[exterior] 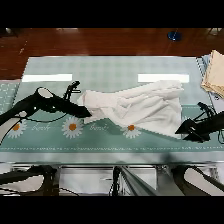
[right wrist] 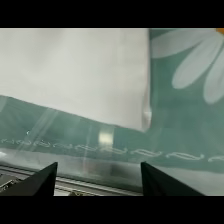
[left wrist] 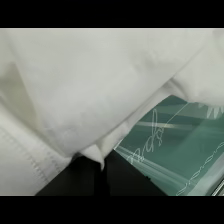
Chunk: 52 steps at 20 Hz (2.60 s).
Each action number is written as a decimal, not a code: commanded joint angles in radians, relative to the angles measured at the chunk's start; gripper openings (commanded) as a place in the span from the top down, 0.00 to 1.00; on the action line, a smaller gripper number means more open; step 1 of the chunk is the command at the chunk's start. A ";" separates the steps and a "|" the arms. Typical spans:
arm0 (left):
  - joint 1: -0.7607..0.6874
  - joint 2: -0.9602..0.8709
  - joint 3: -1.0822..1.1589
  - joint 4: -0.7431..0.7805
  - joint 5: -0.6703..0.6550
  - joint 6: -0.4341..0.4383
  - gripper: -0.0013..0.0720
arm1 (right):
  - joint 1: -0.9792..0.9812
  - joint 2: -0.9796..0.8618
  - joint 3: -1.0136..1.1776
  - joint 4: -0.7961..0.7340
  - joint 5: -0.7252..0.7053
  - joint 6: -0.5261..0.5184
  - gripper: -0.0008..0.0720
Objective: Fold the shirts.
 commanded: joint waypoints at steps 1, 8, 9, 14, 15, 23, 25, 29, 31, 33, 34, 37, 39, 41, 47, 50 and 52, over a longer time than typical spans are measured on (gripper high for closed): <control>0.000 0.000 0.001 0.000 -0.003 0.001 0.94 | 0.000 0.002 -0.075 0.116 -0.145 0.019 0.20; 0.034 0.000 0.001 -0.001 -0.015 0.000 0.94 | 0.023 0.002 -0.141 0.119 -0.278 0.101 0.25; 0.046 0.000 0.001 -0.001 -0.021 0.000 0.94 | 0.046 0.002 -0.143 0.120 -0.298 0.118 0.38; 0.113 0.000 0.001 -0.005 -0.068 0.000 0.94 | 0.176 0.002 -0.143 0.140 -0.411 0.175 0.96; 0.126 0.002 0.001 -0.005 -0.077 0.000 0.94 | 0.181 0.002 -0.140 0.175 -0.411 0.134 0.96; 0.261 0.270 0.306 -0.221 -0.377 -0.020 0.95 | 0.180 0.351 0.235 0.435 -0.314 -0.002 0.96; 0.298 0.373 0.475 -0.240 -0.399 -0.096 0.95 | 0.180 0.425 0.432 0.433 -0.327 0.028 0.97; 0.358 0.522 0.839 -0.239 -0.408 -0.180 0.94 | 0.180 0.456 0.841 0.426 -0.329 0.082 0.96; 0.395 0.570 1.002 -0.238 -0.393 -0.239 0.94 | 0.180 0.456 1.011 0.418 -0.354 0.106 0.96; 0.442 0.608 1.140 -0.235 -0.385 -0.288 0.95 | 0.180 0.456 1.159 0.360 -0.377 0.149 0.96; 0.471 0.626 1.199 -0.229 -0.383 -0.312 0.94 | 0.180 0.456 1.223 0.313 -0.378 0.177 0.96; 0.524 0.699 1.297 -0.070 -0.396 -0.412 0.95 | 0.180 0.456 1.375 0.195 -0.307 0.246 0.96; 0.523 0.766 1.297 0.106 -0.446 -0.493 0.95 | 0.180 0.456 1.429 0.132 -0.183 0.265 0.96; 0.523 0.812 1.297 0.233 -0.561 -0.550 0.95 | 0.180 0.455 1.437 0.089 -0.011 0.266 0.96; 0.521 0.845 1.168 0.246 -0.819 -0.664 0.95 | 0.184 0.414 1.381 0.007 0.371 0.195 0.97; 0.521 0.875 0.912 0.151 -0.818 -0.702 0.95 | 0.184 0.414 1.194 -0.044 0.370 0.185 0.97; 0.521 0.906 0.686 0.101 -0.817 -0.692 0.95 | 0.184 0.414 1.004 -0.036 0.366 0.169 0.97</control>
